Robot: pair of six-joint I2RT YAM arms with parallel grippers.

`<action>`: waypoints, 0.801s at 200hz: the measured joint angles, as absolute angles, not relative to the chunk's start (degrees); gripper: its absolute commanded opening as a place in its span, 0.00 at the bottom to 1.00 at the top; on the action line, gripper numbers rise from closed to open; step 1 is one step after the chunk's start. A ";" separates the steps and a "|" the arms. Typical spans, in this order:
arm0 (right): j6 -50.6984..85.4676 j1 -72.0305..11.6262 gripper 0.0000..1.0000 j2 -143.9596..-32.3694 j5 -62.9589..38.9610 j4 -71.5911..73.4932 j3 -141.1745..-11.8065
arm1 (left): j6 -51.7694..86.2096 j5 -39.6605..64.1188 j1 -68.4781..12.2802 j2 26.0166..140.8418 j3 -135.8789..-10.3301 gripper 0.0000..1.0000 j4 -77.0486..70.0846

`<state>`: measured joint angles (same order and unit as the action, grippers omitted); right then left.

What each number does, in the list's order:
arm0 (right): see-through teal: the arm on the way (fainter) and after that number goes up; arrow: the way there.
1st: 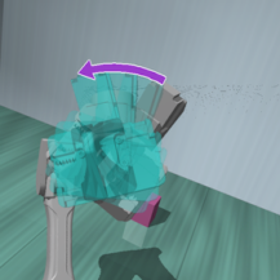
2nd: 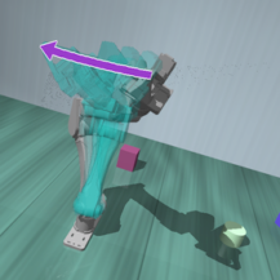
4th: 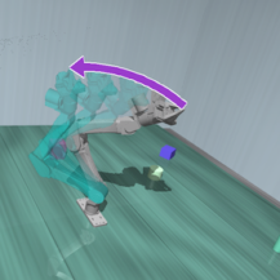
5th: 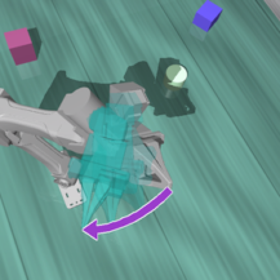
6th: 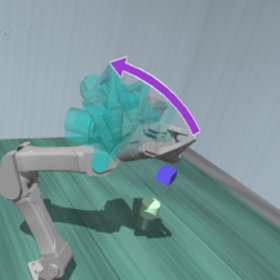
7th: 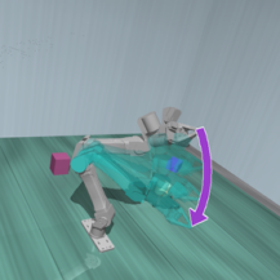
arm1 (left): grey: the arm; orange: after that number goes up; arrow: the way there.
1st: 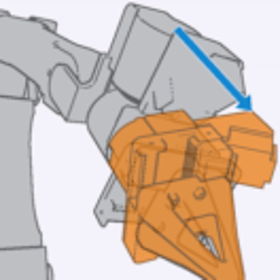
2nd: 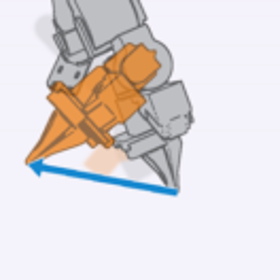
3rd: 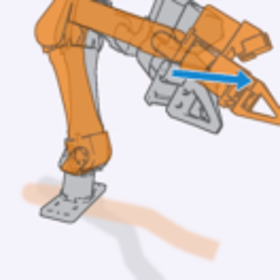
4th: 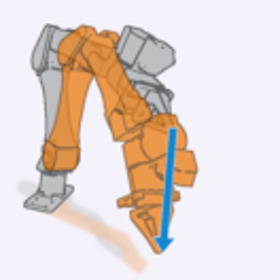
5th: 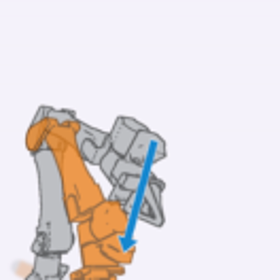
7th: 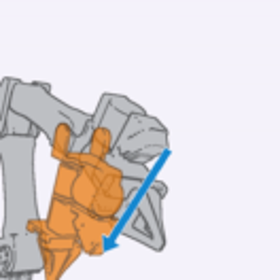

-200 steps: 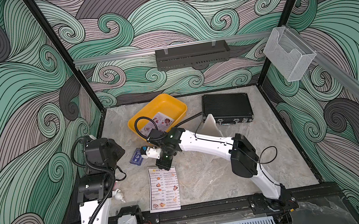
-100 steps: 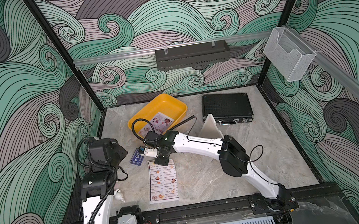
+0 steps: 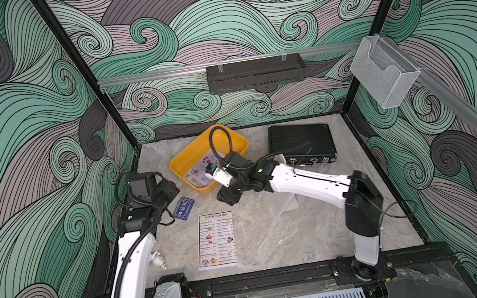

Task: Replace the menus in the menu holders
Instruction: Place the menu at the center of the board, then adjust the storage box at the center of the board.

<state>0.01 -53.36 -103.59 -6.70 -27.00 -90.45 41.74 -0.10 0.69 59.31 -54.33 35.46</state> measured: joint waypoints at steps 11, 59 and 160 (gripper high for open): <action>3.49 -51.99 0.65 -100.05 -6.83 -24.97 -88.71 | 42.85 1.50 0.69 65.32 -54.72 0.77 33.67; 14.57 -51.29 0.62 -96.77 -6.28 -24.69 -84.60 | 43.09 7.03 0.95 91.35 -69.30 0.79 34.94; 21.28 -49.84 0.58 -97.21 -3.77 -29.50 -87.13 | 38.41 7.88 1.06 111.04 -79.07 0.22 37.28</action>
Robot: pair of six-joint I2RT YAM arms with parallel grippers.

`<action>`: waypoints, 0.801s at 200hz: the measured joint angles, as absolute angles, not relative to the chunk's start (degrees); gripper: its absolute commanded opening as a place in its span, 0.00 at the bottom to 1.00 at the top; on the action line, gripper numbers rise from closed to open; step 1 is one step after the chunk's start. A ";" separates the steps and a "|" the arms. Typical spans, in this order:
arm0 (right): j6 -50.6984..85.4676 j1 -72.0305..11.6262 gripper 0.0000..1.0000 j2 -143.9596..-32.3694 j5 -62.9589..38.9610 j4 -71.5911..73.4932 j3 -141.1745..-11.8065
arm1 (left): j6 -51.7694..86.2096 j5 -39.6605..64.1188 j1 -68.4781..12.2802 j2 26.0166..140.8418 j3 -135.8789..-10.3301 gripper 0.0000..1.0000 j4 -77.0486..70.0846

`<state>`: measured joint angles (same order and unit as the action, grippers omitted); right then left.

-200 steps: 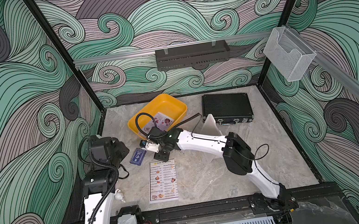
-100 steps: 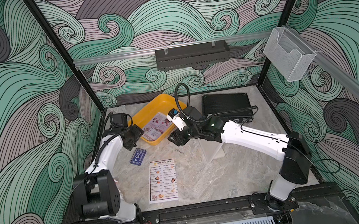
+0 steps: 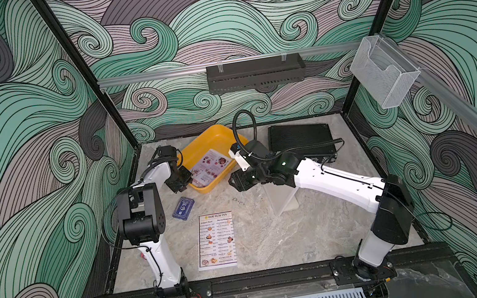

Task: Replace the menus in the menu holders
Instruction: Adjust the storage box at the center of the board.

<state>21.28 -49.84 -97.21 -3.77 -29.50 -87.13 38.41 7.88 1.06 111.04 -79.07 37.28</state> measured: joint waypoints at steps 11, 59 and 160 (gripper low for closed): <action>21.50 -49.45 0.59 -97.91 -4.05 -29.65 -88.20 | 38.09 8.19 1.06 111.26 -79.07 0.19 37.17; 23.42 -47.09 0.62 -109.36 -6.07 -31.42 -98.59 | 37.21 8.21 1.06 110.54 -77.93 0.09 34.81; 24.16 -44.05 0.85 -148.68 0.75 -46.54 -141.73 | 31.16 8.84 1.04 108.73 -75.57 0.07 32.91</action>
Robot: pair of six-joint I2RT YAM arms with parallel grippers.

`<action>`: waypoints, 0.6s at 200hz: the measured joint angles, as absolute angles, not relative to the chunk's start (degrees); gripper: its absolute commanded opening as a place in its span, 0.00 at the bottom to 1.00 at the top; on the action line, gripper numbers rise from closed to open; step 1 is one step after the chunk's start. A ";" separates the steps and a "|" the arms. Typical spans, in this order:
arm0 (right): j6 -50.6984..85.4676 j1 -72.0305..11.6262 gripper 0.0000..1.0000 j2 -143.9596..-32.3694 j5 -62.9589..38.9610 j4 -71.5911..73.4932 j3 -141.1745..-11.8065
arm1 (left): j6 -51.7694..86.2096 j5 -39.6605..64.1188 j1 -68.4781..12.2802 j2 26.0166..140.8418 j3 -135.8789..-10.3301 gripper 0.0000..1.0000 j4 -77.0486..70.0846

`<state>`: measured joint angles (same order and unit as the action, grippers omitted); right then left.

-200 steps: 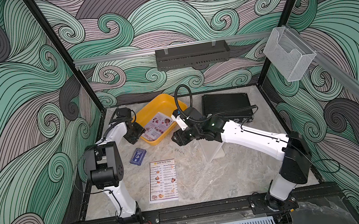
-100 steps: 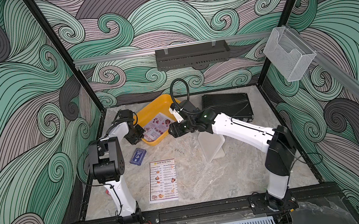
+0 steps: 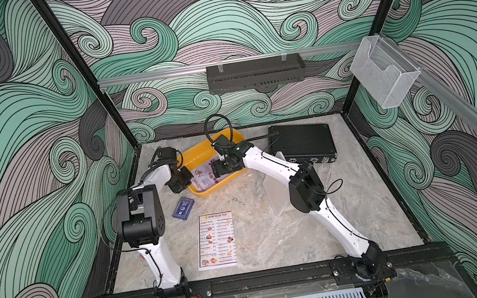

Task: Replace the menus in the menu holders
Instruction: Adjust the storage box at the center of the board, then pick up the menu from the storage box.

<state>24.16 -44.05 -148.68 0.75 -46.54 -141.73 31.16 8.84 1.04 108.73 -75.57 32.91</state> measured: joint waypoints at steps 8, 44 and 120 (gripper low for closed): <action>23.94 -44.01 0.86 -149.97 1.85 -47.31 -143.44 | 30.81 9.02 1.04 108.73 -75.57 0.07 32.77; 22.85 -43.09 0.90 -153.42 5.72 -48.90 -147.26 | 29.54 10.04 1.02 108.77 -75.57 0.07 32.47; 22.52 -40.62 0.94 -158.32 7.57 -50.04 -151.22 | 28.60 12.47 0.93 109.40 -75.61 0.17 32.38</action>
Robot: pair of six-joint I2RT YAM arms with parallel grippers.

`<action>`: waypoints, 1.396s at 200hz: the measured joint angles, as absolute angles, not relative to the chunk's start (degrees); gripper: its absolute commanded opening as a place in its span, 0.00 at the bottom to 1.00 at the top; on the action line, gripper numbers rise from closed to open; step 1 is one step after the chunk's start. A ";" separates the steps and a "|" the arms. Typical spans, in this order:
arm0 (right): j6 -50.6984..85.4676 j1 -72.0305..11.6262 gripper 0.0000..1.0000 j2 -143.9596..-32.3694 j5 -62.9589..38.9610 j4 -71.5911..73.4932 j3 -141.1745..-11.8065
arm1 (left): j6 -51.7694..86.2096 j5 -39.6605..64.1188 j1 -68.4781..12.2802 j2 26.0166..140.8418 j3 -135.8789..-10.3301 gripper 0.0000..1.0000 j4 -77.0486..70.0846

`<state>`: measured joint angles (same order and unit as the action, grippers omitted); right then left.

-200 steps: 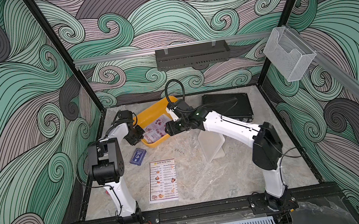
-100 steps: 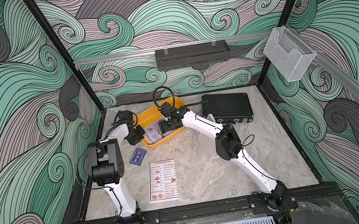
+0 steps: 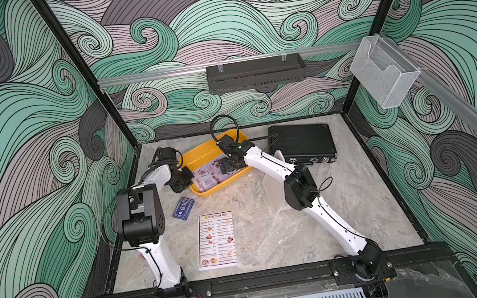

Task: Replace the menus in the menu holders
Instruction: Pick up the menu from the storage box.

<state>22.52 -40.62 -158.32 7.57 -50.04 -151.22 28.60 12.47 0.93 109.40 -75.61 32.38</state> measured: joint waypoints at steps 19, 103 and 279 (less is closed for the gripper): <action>22.90 -40.42 0.93 -159.15 2.76 -49.50 -153.12 | 28.51 13.63 0.95 109.56 -75.61 0.30 31.94; 24.08 -42.11 0.95 -159.65 -19.99 -45.58 -153.73 | 29.39 15.38 0.60 109.69 -75.61 0.68 29.61; 25.19 -42.78 0.94 -160.20 -26.22 -44.10 -153.62 | 31.94 7.18 1.28 103.07 -75.94 0.00 33.30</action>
<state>25.19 -42.78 -160.20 -26.22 -44.10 -153.62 31.94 7.18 1.28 103.07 -75.94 33.30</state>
